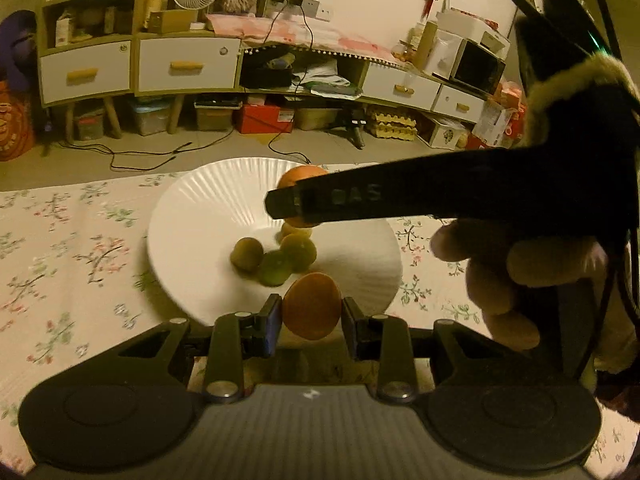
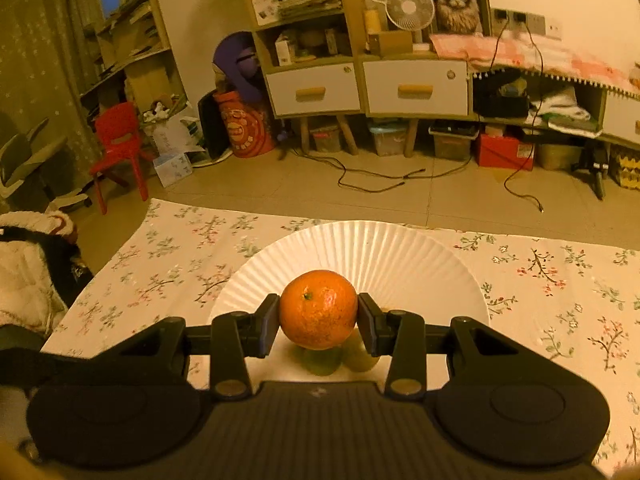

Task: Organize fruits
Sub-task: 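Carry the green tomato and orange over the white plate with both tools, then open both tools to release the fruits into the white plate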

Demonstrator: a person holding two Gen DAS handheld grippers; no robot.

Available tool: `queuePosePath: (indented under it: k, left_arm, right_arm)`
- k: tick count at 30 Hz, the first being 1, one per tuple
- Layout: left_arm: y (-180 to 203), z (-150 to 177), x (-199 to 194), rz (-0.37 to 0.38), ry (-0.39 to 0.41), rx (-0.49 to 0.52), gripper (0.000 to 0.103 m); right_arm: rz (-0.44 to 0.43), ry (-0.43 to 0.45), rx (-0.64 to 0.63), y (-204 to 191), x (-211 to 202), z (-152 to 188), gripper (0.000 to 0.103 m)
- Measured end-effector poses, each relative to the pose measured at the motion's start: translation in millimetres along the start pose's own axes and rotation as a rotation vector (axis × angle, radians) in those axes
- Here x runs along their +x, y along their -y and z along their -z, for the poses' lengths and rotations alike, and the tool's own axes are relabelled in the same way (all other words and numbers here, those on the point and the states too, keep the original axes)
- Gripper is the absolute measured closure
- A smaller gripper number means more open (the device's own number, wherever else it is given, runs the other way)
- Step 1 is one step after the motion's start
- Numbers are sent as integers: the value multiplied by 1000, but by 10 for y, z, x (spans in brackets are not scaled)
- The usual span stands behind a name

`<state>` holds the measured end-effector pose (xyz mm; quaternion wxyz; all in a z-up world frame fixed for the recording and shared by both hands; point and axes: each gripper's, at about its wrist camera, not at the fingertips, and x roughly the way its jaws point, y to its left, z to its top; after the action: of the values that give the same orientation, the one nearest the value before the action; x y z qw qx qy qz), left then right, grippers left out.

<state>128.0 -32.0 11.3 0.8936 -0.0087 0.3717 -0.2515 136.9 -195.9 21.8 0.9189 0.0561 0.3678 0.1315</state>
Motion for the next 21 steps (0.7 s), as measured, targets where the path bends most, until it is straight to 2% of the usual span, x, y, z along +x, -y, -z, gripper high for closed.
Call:
queuePosePath:
  k: [7, 21]
  left_arm:
    - [0, -64, 232, -11, -24, -8, 68]
    - [-36, -58, 329, -20, -24, -54, 68]
  right_arm:
    - [17, -37, -20, 31, 205, 7, 65]
    - [56, -64, -82, -3, 434, -29, 65]
